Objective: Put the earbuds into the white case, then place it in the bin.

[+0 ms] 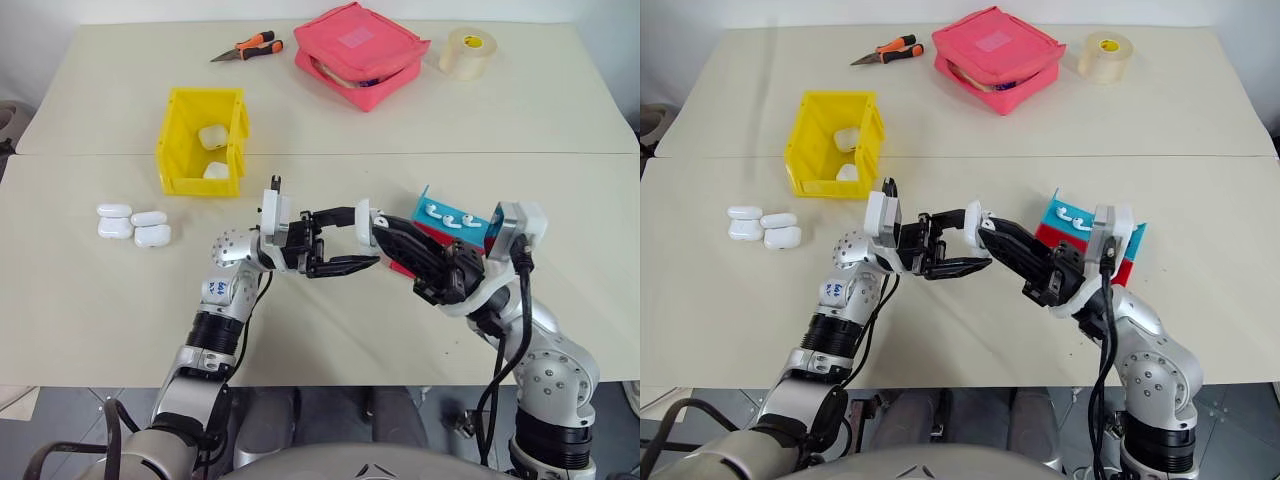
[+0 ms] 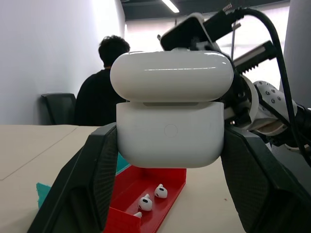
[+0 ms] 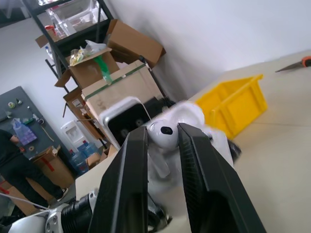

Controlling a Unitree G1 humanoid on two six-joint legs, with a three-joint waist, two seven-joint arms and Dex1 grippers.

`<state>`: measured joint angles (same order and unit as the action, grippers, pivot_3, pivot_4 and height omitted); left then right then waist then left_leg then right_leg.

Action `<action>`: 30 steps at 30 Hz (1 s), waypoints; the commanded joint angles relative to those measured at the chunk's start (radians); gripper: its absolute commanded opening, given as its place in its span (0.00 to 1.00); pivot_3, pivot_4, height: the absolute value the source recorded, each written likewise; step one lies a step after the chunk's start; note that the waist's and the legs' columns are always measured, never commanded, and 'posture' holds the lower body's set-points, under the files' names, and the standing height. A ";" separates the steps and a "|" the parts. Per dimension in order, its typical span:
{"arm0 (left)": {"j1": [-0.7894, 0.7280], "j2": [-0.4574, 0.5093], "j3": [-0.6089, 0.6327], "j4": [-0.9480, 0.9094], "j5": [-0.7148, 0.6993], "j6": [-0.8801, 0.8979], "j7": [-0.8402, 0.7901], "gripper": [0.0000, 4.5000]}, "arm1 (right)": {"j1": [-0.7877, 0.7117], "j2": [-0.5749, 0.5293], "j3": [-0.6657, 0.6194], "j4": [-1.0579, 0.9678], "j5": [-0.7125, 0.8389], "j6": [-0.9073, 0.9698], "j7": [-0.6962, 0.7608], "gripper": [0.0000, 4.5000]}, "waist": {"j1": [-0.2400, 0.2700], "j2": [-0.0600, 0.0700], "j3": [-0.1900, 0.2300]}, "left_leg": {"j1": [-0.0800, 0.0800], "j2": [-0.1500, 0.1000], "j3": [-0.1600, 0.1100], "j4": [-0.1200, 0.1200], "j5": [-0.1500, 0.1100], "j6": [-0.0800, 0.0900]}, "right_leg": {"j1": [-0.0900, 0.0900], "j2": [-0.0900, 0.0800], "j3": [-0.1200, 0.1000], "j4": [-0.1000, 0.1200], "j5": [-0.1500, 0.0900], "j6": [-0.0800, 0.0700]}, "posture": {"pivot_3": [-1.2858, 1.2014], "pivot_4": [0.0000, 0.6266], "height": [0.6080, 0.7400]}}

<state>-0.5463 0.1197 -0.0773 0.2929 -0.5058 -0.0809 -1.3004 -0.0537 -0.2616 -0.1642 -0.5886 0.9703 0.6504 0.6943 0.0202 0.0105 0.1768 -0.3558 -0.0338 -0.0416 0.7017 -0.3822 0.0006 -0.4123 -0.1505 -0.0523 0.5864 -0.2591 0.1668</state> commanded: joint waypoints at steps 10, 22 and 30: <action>-0.009 -0.020 0.015 -0.068 -0.037 0.020 0.012 0.62 | 0.041 -0.048 0.080 0.013 -0.027 -0.049 -0.038 0.21 | 0.000 0.000 0.000 | 0.000 0.000 0.000 0.000 0.000 0.000 | 0.000 0.000 0.000 0.000 0.000 0.000 | 0.52 0.24 1.00; -0.003 0.084 0.025 -0.085 0.036 0.051 0.031 0.62 | 0.003 -0.287 -0.088 -0.016 0.086 -0.027 0.012 0.53 | 0.003 0.000 0.000 | 0.000 0.000 0.000 0.000 0.000 0.001 | 0.001 0.000 0.000 -0.001 0.000 0.000 | 0.52 0.24 1.00; -0.047 0.240 -0.047 -0.089 0.233 0.056 0.112 0.62 | -0.139 -0.502 -0.021 -0.005 -0.013 0.024 0.077 0.01 | 0.003 0.000 0.000 | 0.001 0.001 0.001 -0.001 0.000 0.001 | 0.001 0.001 0.001 -0.001 0.000 0.000 | 0.52 0.24 1.00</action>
<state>-0.5766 0.3487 -0.1027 0.2401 -0.3034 -0.0206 -1.1977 -0.1703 -0.7383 -0.2179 -0.5802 0.9858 0.6656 0.7454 0.0230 0.0102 0.1769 -0.3547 -0.0331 -0.0403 0.7006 -0.3826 0.0013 -0.4115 -0.1500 -0.0518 0.5857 -0.2592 0.1665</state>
